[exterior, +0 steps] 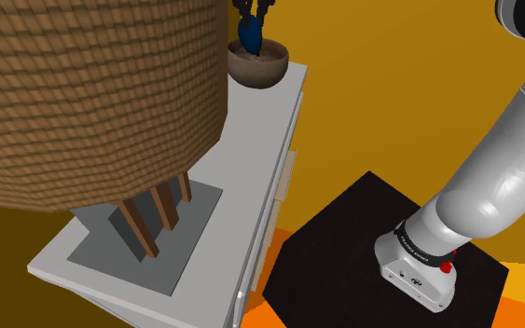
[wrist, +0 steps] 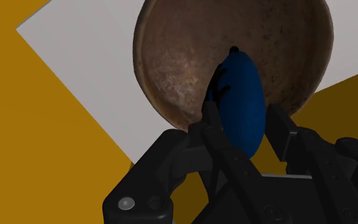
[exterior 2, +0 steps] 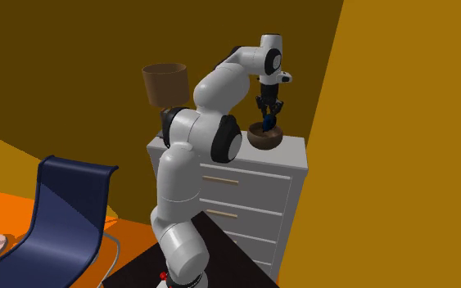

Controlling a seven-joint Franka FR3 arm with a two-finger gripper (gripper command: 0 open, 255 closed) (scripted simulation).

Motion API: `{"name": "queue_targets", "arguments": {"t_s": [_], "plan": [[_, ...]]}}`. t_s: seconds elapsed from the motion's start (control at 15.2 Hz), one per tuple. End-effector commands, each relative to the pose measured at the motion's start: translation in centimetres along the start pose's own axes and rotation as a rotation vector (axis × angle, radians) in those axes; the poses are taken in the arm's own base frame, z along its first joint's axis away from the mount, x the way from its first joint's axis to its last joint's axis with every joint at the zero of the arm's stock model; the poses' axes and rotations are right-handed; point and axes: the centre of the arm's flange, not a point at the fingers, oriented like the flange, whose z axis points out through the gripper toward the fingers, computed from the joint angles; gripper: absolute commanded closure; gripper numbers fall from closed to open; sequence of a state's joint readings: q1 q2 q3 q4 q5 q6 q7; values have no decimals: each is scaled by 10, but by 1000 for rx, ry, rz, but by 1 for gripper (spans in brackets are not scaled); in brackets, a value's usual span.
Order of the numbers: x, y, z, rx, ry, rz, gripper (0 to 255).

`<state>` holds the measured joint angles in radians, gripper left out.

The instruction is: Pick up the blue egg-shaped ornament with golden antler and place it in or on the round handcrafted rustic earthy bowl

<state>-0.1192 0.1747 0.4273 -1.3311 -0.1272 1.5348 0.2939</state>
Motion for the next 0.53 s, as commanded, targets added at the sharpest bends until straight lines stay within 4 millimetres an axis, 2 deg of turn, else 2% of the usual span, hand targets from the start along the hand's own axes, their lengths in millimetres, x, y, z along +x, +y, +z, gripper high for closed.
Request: {"name": "queue_targets", "arguments": {"t_s": [0.0, 0.33, 0.4, 0.46], "plan": [[-1, 0, 3, 0, 1, 0, 255], [-1, 0, 3, 0, 1, 0, 255], [-1, 0, 3, 0, 1, 0, 0], [-1, 0, 3, 0, 1, 0, 0]]}}
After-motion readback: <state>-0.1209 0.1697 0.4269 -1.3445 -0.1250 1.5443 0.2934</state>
